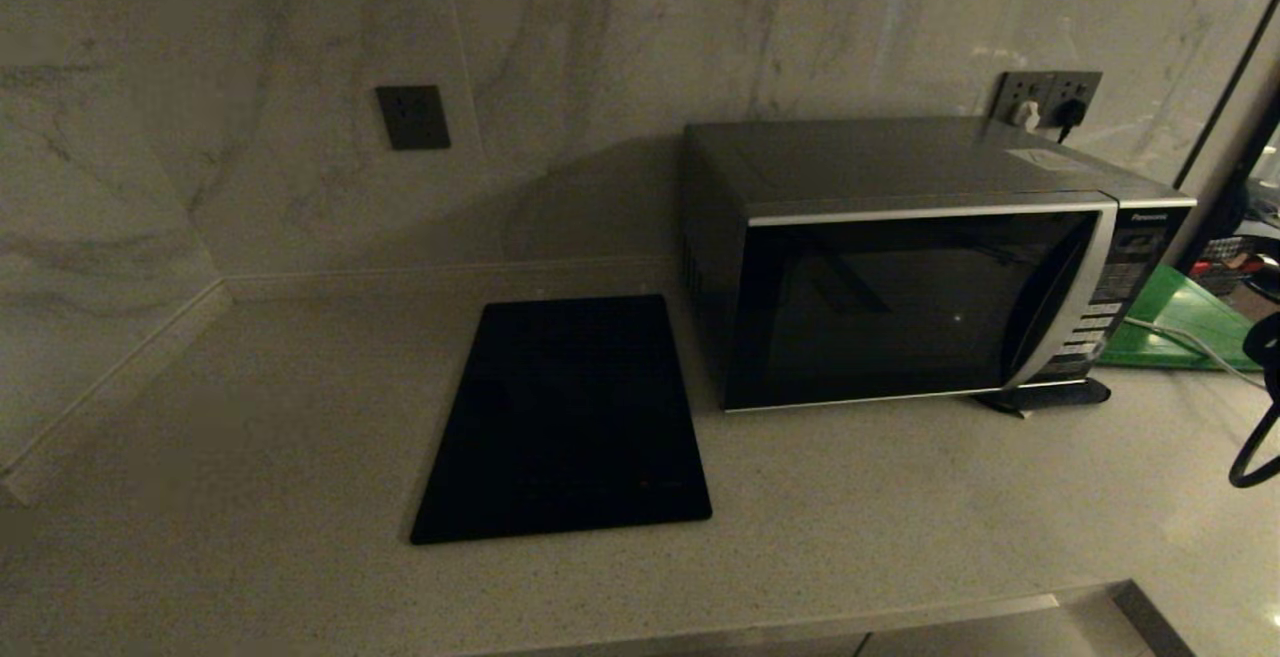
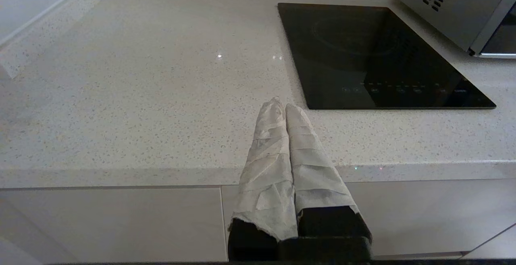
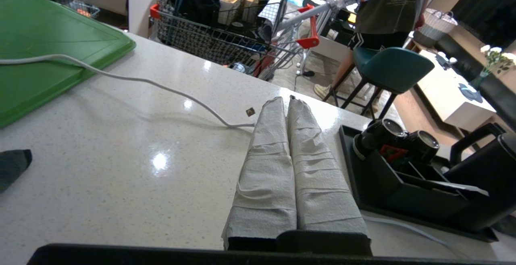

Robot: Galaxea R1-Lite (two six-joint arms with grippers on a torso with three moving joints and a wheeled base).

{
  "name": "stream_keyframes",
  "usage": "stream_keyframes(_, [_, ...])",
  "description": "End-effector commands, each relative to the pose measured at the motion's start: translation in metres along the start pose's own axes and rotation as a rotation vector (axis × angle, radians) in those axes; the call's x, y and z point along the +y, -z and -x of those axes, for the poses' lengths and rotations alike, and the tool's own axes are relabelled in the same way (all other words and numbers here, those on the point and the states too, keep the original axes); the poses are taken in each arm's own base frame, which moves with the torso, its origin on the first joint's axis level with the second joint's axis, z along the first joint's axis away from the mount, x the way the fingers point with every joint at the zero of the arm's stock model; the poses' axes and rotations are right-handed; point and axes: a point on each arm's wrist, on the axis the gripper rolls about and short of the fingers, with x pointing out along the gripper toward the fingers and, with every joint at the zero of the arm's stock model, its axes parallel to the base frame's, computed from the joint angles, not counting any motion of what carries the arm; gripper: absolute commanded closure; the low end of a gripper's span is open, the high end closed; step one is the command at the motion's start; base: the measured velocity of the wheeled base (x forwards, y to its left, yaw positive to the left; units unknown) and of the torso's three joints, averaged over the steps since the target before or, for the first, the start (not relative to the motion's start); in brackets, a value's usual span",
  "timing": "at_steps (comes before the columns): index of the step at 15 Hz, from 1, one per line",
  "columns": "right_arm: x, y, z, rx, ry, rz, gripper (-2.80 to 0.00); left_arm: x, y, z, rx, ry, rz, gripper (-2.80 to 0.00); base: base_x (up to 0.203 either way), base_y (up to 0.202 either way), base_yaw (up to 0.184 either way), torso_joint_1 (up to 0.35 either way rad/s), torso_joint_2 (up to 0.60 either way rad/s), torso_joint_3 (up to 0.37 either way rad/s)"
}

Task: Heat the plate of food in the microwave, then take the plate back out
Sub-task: Open the microwave oven

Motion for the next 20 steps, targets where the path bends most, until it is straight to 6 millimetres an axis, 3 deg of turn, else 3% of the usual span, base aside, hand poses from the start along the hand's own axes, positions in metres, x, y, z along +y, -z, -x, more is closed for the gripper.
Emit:
stream_keyframes(1, [-0.001,0.004,0.000,0.000,0.007,0.045,0.00,0.000,0.000,0.000,0.001,-0.001,0.000,0.00,0.000,0.000,0.000,0.000,0.00,0.000])
stream_keyframes(4, [-0.006,0.001,0.002,-0.002,-0.001,0.091,0.00,0.000,0.000,0.000,0.001,-0.001,0.000,0.00,0.000,0.000,0.000,0.000,0.00,0.000])
stream_keyframes(11, [0.025,-0.003,0.005,-0.009,-0.018,-0.032,0.00,0.000,0.000,0.000,0.001,-0.001,0.000,0.00,0.000,0.000,0.000,0.000,0.00,0.000])
stream_keyframes(12, [0.026,-0.002,0.006,-0.009,-0.020,-0.031,-2.80,0.000,0.000,0.000,0.001,-0.001,0.000,0.00,0.000,0.000,0.000,0.000,0.00,0.000])
stream_keyframes(16, [0.043,0.002,0.010,-0.012,-0.038,-0.039,-2.80,0.000,0.000,0.000,0.001,-0.001,0.000,0.00,0.000,0.000,0.000,0.000,0.00,0.000])
stream_keyframes(20, [0.076,0.014,0.016,-0.017,-0.059,-0.088,-2.80,0.000,0.000,0.000,0.001,-0.001,0.000,0.00,0.000,0.000,0.000,0.000,0.00,0.000])
